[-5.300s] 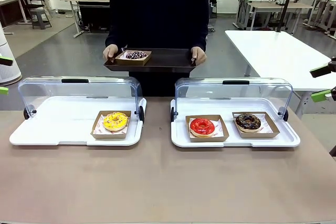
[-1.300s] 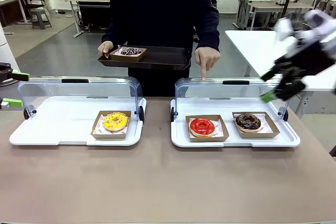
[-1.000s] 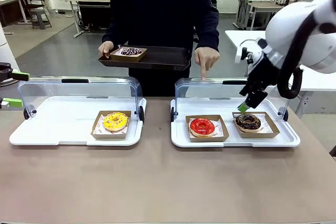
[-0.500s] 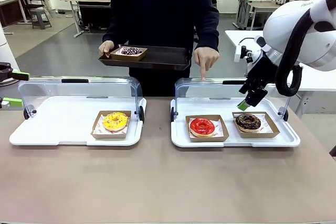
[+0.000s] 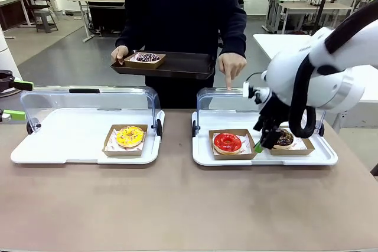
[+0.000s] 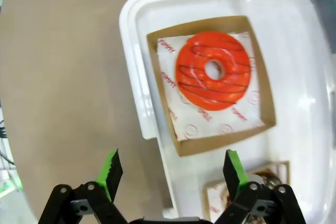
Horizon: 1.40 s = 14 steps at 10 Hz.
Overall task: Provide the desired donut to the person.
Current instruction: Pick up and lift the Paper togo box containing the Donut pointed at by the person.
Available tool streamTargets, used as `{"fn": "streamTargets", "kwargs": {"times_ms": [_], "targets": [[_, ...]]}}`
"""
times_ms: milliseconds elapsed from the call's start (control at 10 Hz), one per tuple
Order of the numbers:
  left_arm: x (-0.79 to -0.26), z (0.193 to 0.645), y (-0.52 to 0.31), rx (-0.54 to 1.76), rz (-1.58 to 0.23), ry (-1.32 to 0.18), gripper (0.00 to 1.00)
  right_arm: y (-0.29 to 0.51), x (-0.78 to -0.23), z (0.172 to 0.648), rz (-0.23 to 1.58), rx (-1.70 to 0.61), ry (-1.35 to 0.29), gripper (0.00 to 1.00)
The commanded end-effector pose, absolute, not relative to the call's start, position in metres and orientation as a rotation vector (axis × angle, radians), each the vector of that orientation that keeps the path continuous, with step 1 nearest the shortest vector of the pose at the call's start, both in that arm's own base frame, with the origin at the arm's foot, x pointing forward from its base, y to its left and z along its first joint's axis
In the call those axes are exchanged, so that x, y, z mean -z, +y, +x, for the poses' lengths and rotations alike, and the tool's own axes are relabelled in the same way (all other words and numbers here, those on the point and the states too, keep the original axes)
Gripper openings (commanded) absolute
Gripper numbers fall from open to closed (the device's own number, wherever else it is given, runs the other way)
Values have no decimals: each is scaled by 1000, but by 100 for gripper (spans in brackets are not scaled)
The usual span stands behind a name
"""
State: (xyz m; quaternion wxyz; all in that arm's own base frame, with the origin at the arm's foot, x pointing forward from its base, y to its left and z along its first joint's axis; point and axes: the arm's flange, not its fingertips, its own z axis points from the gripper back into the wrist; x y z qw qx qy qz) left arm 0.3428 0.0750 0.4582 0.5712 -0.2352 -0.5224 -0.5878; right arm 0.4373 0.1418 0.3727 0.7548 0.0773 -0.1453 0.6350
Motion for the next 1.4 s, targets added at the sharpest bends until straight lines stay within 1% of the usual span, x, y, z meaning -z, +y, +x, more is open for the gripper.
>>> {"fn": "streamTargets", "kwargs": {"times_ms": [0,100,300,500,700,1100,1200,1300], "targets": [[-458,344,75,1377,-552,-1254,100,144,-354,452,103,-1442,-281,100],[-458,344,75,1377,-552,-1254,100,144,-346,456,114,-1473,-220,100],[-458,344,75,1377,-552,-1254,100,147,-333,459,92,-1537,-180,100],[-458,344,75,1377,-552,-1254,100,149,-331,462,83,-1582,-185,100],[-458,344,75,1377,-552,-1254,100,150,-332,466,82,-1581,-187,100],[-458,344,75,1377,-552,-1254,100,152,-324,485,134,-1593,-181,100],[-458,344,75,1377,-552,-1254,100,152,-321,488,126,-1586,-198,47],[-458,344,75,1377,-552,-1254,100,152,-318,490,111,-1593,-207,47]]}}
